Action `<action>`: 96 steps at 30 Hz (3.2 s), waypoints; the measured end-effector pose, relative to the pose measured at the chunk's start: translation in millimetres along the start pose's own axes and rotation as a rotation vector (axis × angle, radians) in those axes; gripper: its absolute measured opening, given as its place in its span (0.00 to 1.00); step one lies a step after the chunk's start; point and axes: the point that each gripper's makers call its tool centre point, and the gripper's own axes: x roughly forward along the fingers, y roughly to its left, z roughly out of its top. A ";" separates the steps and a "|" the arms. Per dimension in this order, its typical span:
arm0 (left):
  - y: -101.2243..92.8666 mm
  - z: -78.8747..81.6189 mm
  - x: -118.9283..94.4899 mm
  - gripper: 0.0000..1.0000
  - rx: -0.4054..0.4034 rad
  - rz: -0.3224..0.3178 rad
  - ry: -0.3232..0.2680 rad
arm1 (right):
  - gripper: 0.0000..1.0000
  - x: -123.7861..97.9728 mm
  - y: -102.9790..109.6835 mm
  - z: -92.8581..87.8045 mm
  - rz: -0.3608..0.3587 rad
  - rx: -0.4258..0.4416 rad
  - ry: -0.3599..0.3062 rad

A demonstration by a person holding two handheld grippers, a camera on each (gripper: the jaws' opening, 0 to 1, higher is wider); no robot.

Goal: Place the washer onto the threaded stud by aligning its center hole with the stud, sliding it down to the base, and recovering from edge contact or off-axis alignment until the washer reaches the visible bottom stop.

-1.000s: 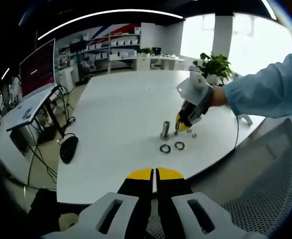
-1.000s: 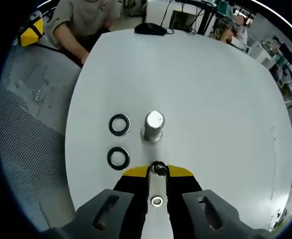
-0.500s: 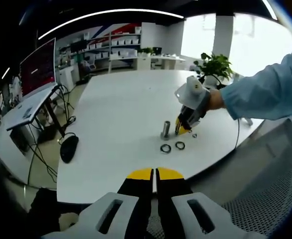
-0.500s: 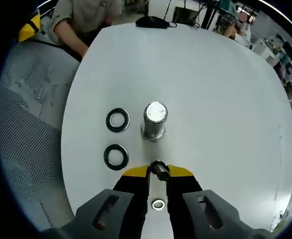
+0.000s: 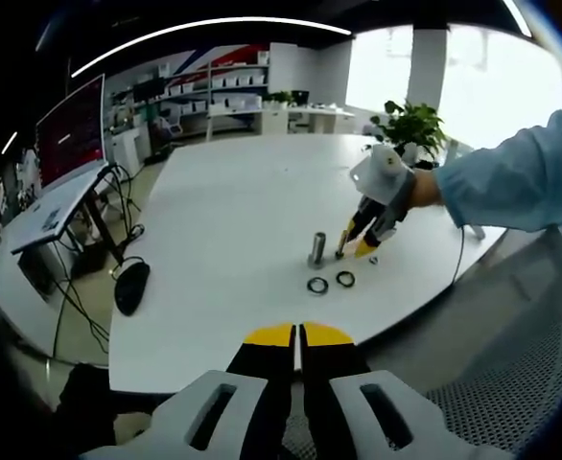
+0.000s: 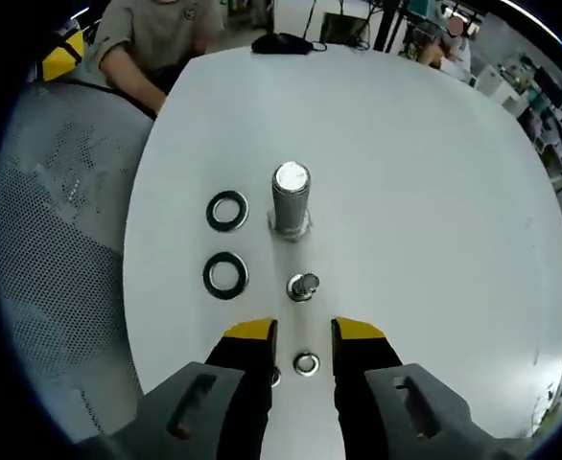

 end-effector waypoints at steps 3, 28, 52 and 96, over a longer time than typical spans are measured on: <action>-0.1 -0.5 0.3 0.00 0.000 -0.003 0.001 | 0.24 -4.6 1.2 -6.8 0.000 0.026 -0.005; 0.7 -0.7 -0.3 0.00 -0.006 0.000 0.001 | 0.21 0.7 25.4 -44.7 0.058 0.058 0.050; 1.8 4.2 -1.5 0.00 -0.013 0.009 -0.031 | 0.13 4.7 15.3 -41.0 0.067 0.007 0.085; 1.0 -1.9 -1.0 0.00 -0.010 0.007 0.007 | 0.13 -36.3 -2.7 13.6 0.006 0.005 -0.055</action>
